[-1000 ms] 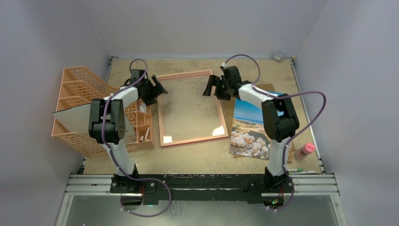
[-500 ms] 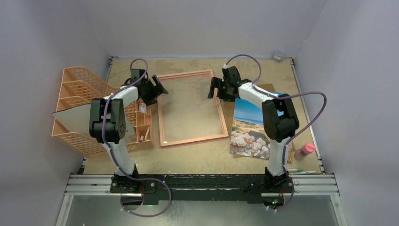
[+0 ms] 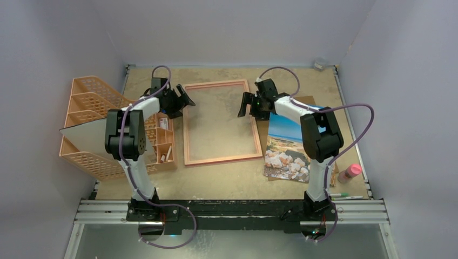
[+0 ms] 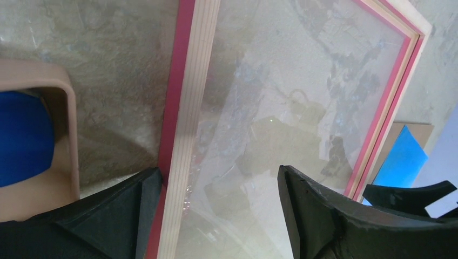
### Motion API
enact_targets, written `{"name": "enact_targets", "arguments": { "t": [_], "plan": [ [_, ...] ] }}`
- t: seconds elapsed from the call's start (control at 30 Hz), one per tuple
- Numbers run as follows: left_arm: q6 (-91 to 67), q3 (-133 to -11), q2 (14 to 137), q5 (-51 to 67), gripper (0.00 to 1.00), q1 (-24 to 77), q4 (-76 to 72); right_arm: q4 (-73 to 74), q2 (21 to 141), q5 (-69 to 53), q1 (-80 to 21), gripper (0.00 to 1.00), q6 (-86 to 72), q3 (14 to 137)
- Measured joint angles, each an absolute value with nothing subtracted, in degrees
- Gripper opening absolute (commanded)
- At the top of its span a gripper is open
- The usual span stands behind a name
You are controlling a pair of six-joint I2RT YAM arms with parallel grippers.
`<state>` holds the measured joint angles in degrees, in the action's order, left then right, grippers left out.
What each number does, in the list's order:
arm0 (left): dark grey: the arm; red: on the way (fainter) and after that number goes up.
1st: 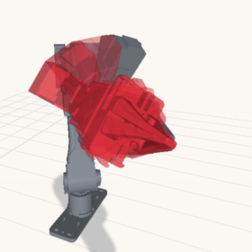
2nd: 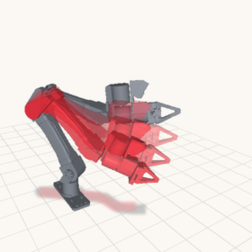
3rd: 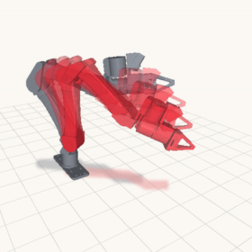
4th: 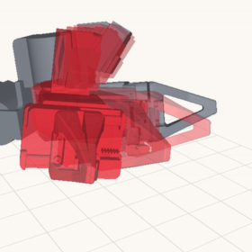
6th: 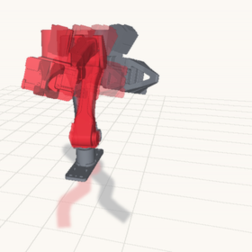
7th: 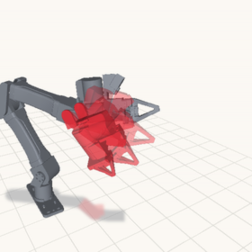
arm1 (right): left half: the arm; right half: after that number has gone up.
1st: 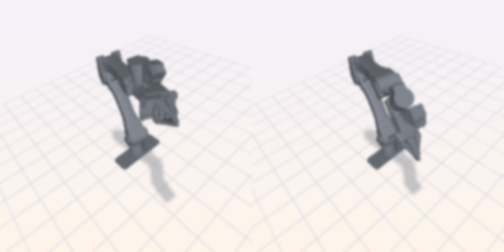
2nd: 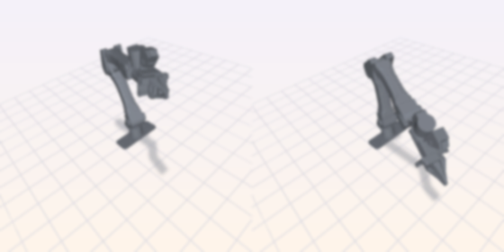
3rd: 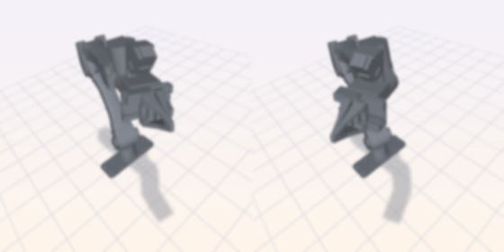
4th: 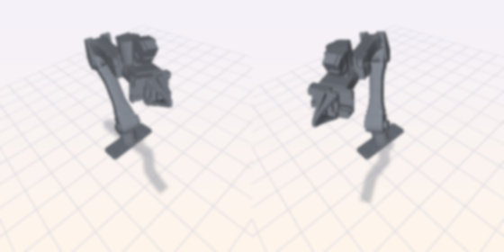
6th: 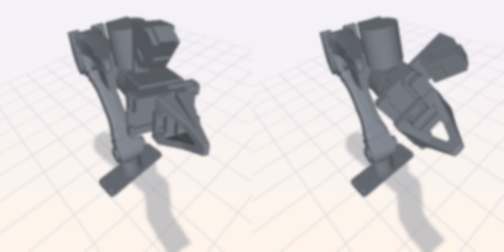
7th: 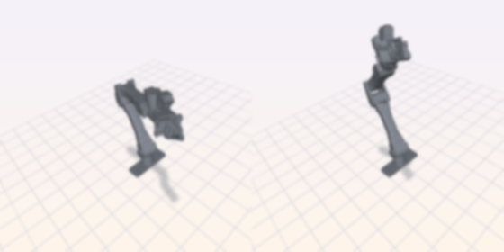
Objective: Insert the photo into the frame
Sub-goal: Place the photo frame item in the photo frame, then pick up the photo at the center of the board.
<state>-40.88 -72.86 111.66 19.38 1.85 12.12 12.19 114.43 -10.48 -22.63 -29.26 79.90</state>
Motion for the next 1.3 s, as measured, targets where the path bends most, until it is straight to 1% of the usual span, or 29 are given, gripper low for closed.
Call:
{"name": "enact_targets", "arguments": {
  "t": [0.17,0.3,0.37,0.53,0.63,0.77,1.0,1.07,1.13,1.2,1.3],
  "plan": [
    [-40.6,-75.9,113.1,16.2,0.82,1.9,12.8,11.4,114.8,-10.5,-22.6,0.93,-29.4,79.9],
    [-38.4,-79.1,113.1,9.7,0.82,2.0,14.9,11.7,113.8,-2.3,-23.3,0.95,-30.5,79.4],
    [-37.1,-79.6,112.7,7.2,0.83,2.0,15.3,12.0,110.9,2.7,-23.6,0.96,-30.6,77.4],
    [-34.2,-79.6,109.7,5.1,0.83,2.3,17.1,14.9,100.2,12.9,-23.5,0.98,-30.6,74.4],
    [-33.1,-79.6,106.8,5.3,0.83,2.6,17.7,15.5,94.8,16.6,-23.3,0.99,-30.9,73.0],
    [-32.2,-79.3,101.8,7.2,0.83,4.3,17.8,18.8,89.8,19.2,-23.0,0.99,-32.3,67.8],
    [-32.6,-69.5,88.7,14.2,0.84,9.6,15.4,26.4,82.9,18.6,-22.1,0.99,-36.3,55.5],
    [-33.0,-66.7,86.0,15.5,0.84,11.1,15.2,27.9,81.4,17.8,-22.1,0.93,-36.9,53.5],
    [-33.5,-63.6,83.5,16.3,0.84,12.6,15.0,29.3,80.6,17.1,-22.5,0.93,-37.0,52.3],
    [-33.8,-60.6,81.3,17.0,0.84,14.0,15.2,31.2,80.6,17.8,-24.3,0.93,-37.7,52.1],
    [-33.9,-57.3,78.4,17.2,0.84,14.6,16.1,34.5,80.6,19.6,-30.7,0.92,-39.9,52.1]
  ]
}}
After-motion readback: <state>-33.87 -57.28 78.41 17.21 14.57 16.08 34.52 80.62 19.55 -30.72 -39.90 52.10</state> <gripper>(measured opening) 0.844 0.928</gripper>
